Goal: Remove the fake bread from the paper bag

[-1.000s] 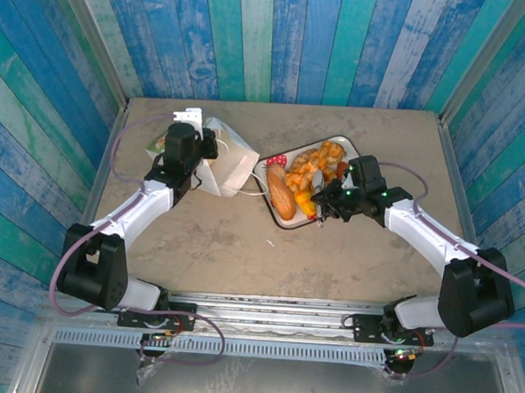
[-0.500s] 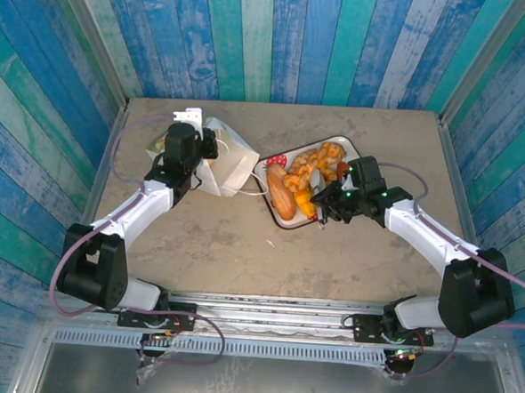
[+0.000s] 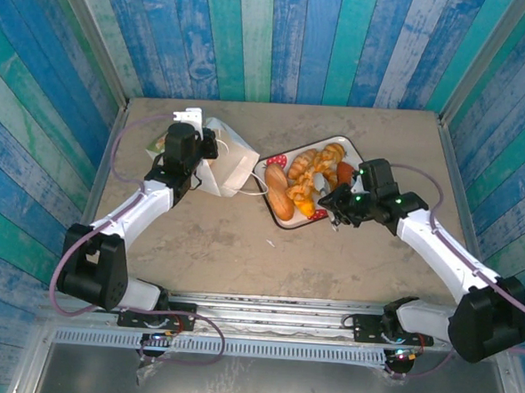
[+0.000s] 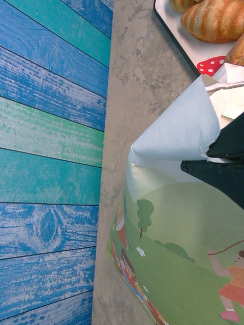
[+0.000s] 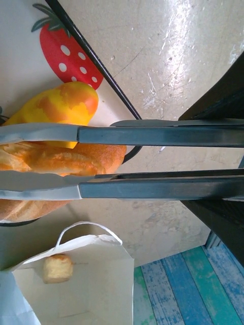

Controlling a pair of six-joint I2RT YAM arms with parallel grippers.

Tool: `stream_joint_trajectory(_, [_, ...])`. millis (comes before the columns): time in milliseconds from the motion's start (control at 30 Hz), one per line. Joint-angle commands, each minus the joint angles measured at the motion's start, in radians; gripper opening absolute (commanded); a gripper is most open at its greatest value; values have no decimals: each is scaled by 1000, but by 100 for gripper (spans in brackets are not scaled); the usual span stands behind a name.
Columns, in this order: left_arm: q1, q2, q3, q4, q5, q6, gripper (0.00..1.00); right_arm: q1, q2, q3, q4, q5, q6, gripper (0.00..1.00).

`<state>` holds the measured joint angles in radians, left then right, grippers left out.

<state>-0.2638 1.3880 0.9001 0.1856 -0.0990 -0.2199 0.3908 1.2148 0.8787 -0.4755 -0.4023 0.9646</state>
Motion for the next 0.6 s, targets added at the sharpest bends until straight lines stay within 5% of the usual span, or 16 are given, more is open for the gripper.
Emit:
stream_joint_trajectory(0, [-2, -61, 8, -8, -8, 0, 2, -7, -39, 5, -33, 15, -29, 34])
stream_joint_trajectory(567, [-2, -71, 16, -27, 15, 37, 2, -2, -37, 46, -16, -74, -106, 33])
